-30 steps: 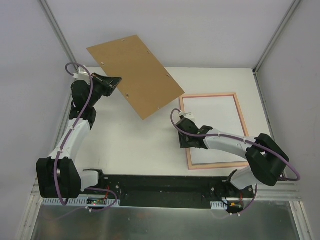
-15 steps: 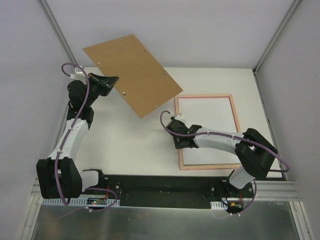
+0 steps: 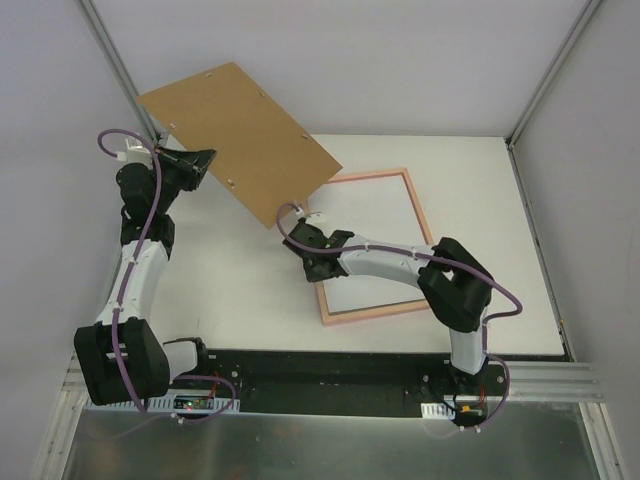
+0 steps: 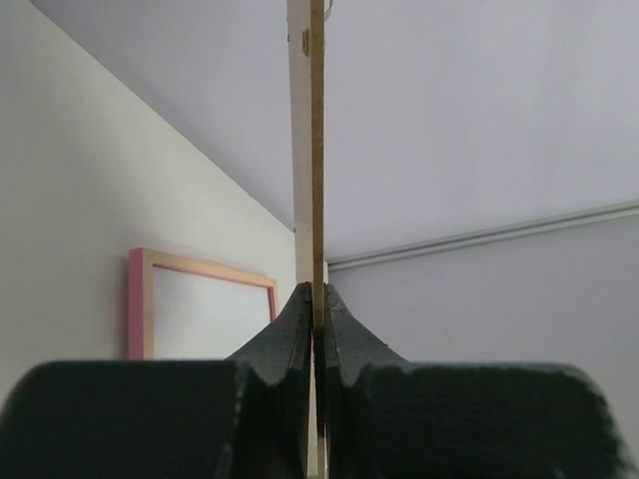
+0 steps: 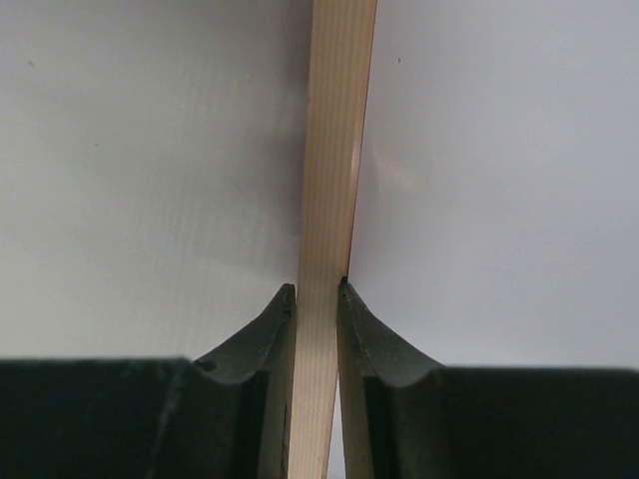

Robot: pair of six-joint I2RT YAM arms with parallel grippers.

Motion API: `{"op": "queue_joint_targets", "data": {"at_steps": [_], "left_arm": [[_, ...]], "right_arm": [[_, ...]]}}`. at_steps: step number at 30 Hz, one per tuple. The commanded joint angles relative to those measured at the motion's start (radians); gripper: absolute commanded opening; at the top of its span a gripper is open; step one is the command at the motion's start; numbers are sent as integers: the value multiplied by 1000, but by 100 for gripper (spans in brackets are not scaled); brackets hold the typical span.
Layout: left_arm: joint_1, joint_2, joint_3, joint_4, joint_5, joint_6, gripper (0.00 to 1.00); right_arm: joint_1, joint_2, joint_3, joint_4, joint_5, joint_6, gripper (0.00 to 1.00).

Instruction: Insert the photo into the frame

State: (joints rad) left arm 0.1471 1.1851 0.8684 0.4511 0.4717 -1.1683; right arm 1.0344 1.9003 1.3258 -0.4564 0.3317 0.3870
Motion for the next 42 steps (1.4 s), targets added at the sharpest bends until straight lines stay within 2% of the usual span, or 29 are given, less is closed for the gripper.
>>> {"op": "queue_joint_targets", "data": {"at_steps": [1, 4, 8, 10, 16, 20, 24, 27, 30, 33, 37, 42], "left_arm": [[3, -33, 43, 112, 56, -24, 0], [8, -27, 47, 113, 64, -24, 0], [12, -21, 44, 126, 74, -28, 0], [12, -16, 40, 138, 82, -36, 0], [12, 31, 52, 201, 140, -77, 0], [12, 94, 64, 267, 203, -134, 0], [5, 136, 78, 304, 255, -165, 0], [-39, 163, 93, 294, 298, -156, 0], [-89, 180, 75, 285, 320, -143, 0], [-142, 185, 32, 287, 318, -120, 0], [-213, 197, -25, 304, 308, -103, 0], [-300, 241, -87, 363, 286, -99, 0]], "right_arm": [[36, 54, 142, -36, -5, 30, 21], [47, 69, 171, -39, -13, 38, 29], [56, 17, 136, -5, -6, 27, 49], [55, -33, 95, 19, -3, 24, 55], [43, -309, -89, 22, 75, 21, 58], [-26, -498, -255, -21, 110, 36, 58], [-161, -719, -453, -30, 92, 47, 57], [-362, -872, -552, -42, 31, 10, 55], [-573, -940, -573, -36, -58, -59, 55], [-762, -913, -545, 7, -147, -120, 56], [-973, -766, -476, 74, -321, -145, 55], [-1059, -571, -404, 116, -396, -140, 45]]}}
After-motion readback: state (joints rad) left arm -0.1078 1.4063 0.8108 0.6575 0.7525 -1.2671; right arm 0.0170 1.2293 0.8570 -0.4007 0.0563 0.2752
